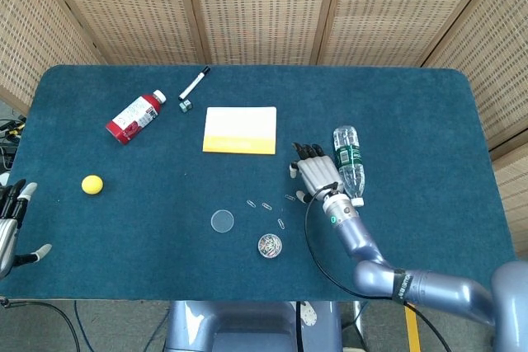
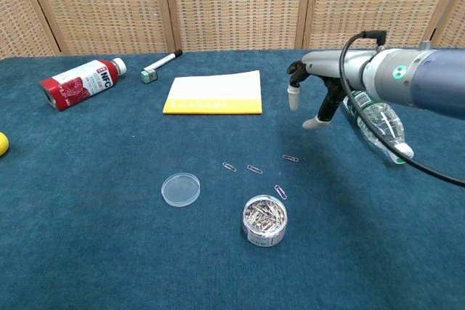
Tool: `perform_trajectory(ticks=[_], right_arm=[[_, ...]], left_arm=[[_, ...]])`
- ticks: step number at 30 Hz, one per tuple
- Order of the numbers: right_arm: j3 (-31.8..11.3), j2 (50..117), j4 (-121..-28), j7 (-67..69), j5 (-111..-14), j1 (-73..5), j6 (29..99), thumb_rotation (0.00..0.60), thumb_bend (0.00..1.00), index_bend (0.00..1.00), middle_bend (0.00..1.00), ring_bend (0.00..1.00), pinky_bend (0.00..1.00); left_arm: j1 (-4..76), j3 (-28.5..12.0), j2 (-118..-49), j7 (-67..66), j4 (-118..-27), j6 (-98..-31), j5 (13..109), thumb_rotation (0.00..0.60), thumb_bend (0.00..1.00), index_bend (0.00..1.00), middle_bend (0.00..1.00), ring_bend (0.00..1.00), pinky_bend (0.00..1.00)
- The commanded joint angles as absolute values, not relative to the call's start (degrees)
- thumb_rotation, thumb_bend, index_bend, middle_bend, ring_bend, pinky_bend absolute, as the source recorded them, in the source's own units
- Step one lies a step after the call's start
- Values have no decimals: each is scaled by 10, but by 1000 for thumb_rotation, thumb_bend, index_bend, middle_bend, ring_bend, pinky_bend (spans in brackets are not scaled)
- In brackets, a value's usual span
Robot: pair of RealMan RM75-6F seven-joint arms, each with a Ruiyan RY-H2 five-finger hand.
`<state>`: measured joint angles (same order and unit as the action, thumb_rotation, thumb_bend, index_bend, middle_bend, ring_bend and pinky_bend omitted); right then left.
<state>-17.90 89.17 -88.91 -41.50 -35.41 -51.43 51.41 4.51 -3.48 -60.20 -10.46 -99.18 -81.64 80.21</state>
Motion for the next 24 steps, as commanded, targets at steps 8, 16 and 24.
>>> perform_trajectory(ticks=[8, 16, 24], right_arm=[[-152, 955, -839, -428, -314, -543, 545, 600, 330, 449, 0, 0, 0], [-138, 978, -815, -419, -304, -543, 548, 600, 330, 451, 0, 0, 0], [-134, 1000, -791, -412, -303, -549, 547, 600, 330, 451, 0, 0, 0]], left_arm=[[49, -36, -605, -108, -989, -812, 795, 600, 0, 0, 0, 0, 0], [49, -34, -605, -107, -989, -815, 796, 600, 0, 0, 0, 0, 0], [50, -33, -605, -107, -988, -813, 794, 600, 0, 0, 0, 0, 0]])
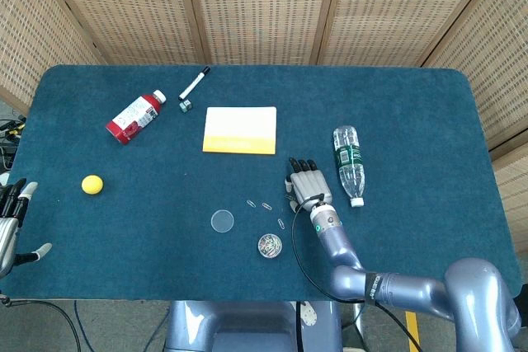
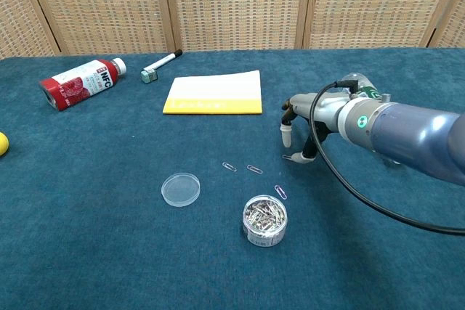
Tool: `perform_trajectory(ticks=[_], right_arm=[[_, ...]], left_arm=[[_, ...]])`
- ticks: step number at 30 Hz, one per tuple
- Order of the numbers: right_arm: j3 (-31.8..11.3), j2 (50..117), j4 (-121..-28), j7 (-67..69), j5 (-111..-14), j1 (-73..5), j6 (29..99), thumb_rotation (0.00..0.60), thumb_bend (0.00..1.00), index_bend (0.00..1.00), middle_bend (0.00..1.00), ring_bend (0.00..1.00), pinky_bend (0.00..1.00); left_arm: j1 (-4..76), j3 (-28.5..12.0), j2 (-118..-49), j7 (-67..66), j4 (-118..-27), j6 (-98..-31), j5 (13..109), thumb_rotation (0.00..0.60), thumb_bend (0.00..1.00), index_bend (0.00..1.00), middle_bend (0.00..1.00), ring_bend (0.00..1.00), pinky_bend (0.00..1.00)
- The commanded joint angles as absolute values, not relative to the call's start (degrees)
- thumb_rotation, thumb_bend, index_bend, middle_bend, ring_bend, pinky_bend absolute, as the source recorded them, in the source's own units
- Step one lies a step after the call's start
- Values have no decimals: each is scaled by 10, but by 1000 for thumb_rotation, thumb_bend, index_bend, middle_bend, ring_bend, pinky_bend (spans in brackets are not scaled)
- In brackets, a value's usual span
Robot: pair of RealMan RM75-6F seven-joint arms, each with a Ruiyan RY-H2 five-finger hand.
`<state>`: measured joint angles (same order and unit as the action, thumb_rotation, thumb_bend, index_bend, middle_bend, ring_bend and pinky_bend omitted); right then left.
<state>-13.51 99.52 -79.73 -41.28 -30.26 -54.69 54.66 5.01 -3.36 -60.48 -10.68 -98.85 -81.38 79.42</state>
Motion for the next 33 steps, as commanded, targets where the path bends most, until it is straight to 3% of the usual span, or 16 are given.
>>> perform_trajectory(ticks=[1, 33], right_arm=[[-134, 1002, -789, -412, -302, -550, 546, 600, 330, 451, 0, 0, 0], [-129, 1048, -723, -417, -299, -558, 550, 600, 330, 455, 0, 0, 0]], left_arm=[[51, -33, -605, -107, -988, -813, 794, 600, 0, 0, 0, 0, 0], [53, -32, -600, -95, -988, -812, 789, 600, 0, 0, 0, 0, 0]])
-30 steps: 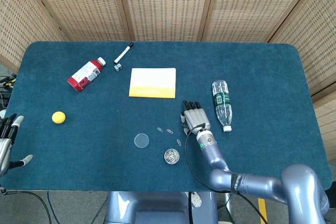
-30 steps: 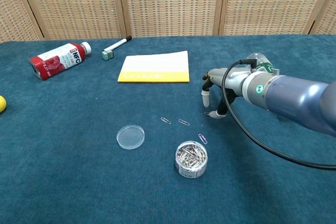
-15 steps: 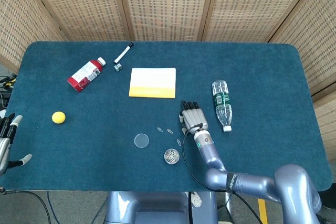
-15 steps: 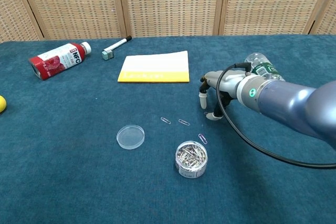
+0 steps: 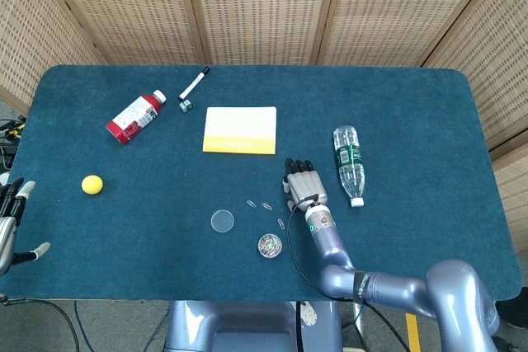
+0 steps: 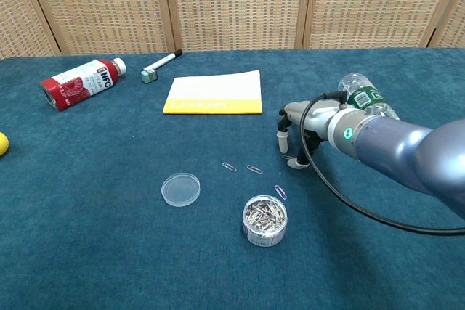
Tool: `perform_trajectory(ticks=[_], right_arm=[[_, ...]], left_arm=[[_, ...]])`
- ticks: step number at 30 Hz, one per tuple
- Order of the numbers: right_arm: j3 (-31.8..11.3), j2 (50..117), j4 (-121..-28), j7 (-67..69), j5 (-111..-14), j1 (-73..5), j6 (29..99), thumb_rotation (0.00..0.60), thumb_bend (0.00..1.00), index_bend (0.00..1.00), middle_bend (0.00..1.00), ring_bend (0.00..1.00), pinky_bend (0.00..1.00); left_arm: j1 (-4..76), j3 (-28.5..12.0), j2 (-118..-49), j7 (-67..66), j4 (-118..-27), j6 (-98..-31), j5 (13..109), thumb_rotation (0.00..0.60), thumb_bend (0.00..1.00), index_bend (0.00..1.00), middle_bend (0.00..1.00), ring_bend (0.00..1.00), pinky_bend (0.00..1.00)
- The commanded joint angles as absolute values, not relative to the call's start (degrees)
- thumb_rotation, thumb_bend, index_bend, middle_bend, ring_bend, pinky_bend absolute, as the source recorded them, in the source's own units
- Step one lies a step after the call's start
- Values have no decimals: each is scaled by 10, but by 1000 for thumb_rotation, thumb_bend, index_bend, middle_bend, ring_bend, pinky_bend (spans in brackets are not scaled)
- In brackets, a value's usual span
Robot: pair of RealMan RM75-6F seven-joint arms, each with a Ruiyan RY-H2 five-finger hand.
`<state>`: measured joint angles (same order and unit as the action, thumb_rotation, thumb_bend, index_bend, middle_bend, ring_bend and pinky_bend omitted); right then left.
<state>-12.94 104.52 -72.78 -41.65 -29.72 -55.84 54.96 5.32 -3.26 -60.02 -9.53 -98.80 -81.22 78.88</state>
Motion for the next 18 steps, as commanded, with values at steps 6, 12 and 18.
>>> perform_trajectory(ticks=[6, 12, 18], right_arm=[[-130, 1057, -701, -417, -312, -557, 563, 600, 331, 464, 0, 0, 0], [-137, 1061, -690, -416, -319, -553, 568, 600, 331, 468, 0, 0, 0], [-136, 1060, -695, -419, -318, -550, 553, 600, 330, 469, 0, 0, 0]], left_arm=[[54, -33, -600, -93, -987, -812, 788, 600, 0, 0, 0, 0, 0], [54, -32, -599, -91, -987, -811, 787, 600, 0, 0, 0, 0, 0], [55, -31, -600, -93, -986, -812, 788, 600, 0, 0, 0, 0, 0]])
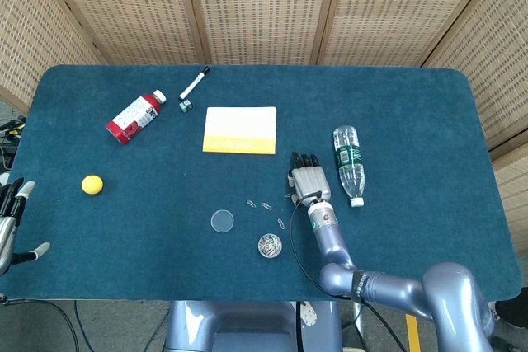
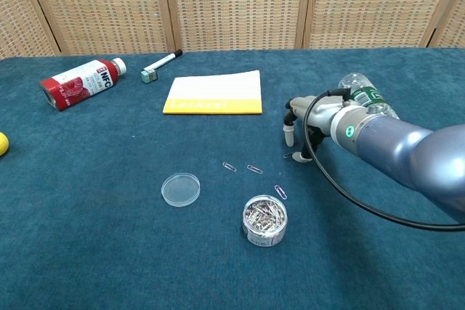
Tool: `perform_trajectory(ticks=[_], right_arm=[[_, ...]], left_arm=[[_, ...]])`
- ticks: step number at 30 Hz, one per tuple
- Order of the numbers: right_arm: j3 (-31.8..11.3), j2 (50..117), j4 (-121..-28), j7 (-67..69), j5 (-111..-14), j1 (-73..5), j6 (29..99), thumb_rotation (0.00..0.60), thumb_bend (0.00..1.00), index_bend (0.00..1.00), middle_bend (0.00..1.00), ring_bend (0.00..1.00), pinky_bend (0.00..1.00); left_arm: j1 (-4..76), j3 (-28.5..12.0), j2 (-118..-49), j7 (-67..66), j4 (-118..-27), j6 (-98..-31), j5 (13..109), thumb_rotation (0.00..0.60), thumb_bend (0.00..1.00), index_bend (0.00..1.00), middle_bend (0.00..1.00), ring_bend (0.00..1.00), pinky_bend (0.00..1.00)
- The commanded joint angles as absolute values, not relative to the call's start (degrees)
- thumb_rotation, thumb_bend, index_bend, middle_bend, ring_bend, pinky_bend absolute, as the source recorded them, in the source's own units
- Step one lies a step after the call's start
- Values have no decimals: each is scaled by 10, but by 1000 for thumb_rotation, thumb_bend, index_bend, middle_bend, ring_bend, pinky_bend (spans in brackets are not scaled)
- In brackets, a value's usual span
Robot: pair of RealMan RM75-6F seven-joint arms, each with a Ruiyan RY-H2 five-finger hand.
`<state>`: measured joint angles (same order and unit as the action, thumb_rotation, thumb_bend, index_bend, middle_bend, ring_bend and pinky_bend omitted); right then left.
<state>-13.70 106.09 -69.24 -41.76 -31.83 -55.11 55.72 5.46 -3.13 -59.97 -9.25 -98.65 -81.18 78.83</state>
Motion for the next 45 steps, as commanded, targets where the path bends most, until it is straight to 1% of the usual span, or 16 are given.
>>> perform_trajectory(ticks=[1, 4, 8, 10, 17, 22, 26, 36, 45], right_arm=[[-136, 1060, -696, -420, -319, -550, 551, 600, 330, 469, 0, 0, 0], [-135, 1059, -698, -420, -322, -550, 547, 600, 330, 476, 0, 0, 0], [-135, 1062, -693, -415, -328, -549, 544, 600, 330, 535, 0, 0, 0], [-134, 1064, -688, -416, -329, -549, 541, 600, 332, 543, 0, 0, 0], [-133, 1066, -679, -419, -325, -548, 531, 600, 396, 560, 0, 0, 0], [-132, 1063, -681, -417, -330, -546, 530, 600, 430, 630, 0, 0, 0], [-133, 1059, -687, -408, -347, -543, 536, 600, 434, 649, 0, 0, 1], [-127, 1026, -749, -377, -416, -527, 557, 600, 434, 656, 0, 0, 8], [-103, 969, -875, -363, -524, -515, 583, 600, 434, 656, 0, 0, 8]], left_arm=[[55, -31, -600, -92, -986, -812, 788, 600, 0, 0, 0, 0, 0], [55, -31, -601, -93, -986, -812, 787, 600, 0, 0, 0, 0, 0], [56, -31, -601, -95, -986, -811, 787, 600, 0, 0, 0, 0, 0], [56, -31, -601, -95, -986, -811, 786, 600, 0, 0, 0, 0, 0], [57, -31, -602, -96, -986, -809, 783, 600, 0, 0, 0, 0, 0], [57, -30, -602, -97, -986, -808, 783, 600, 0, 0, 0, 0, 0], [57, -30, -602, -98, -987, -809, 784, 600, 0, 0, 0, 0, 0], [57, -29, -600, -97, -989, -810, 786, 600, 0, 0, 0, 0, 0], [56, -27, -599, -94, -990, -812, 791, 600, 0, 0, 0, 0, 0]])
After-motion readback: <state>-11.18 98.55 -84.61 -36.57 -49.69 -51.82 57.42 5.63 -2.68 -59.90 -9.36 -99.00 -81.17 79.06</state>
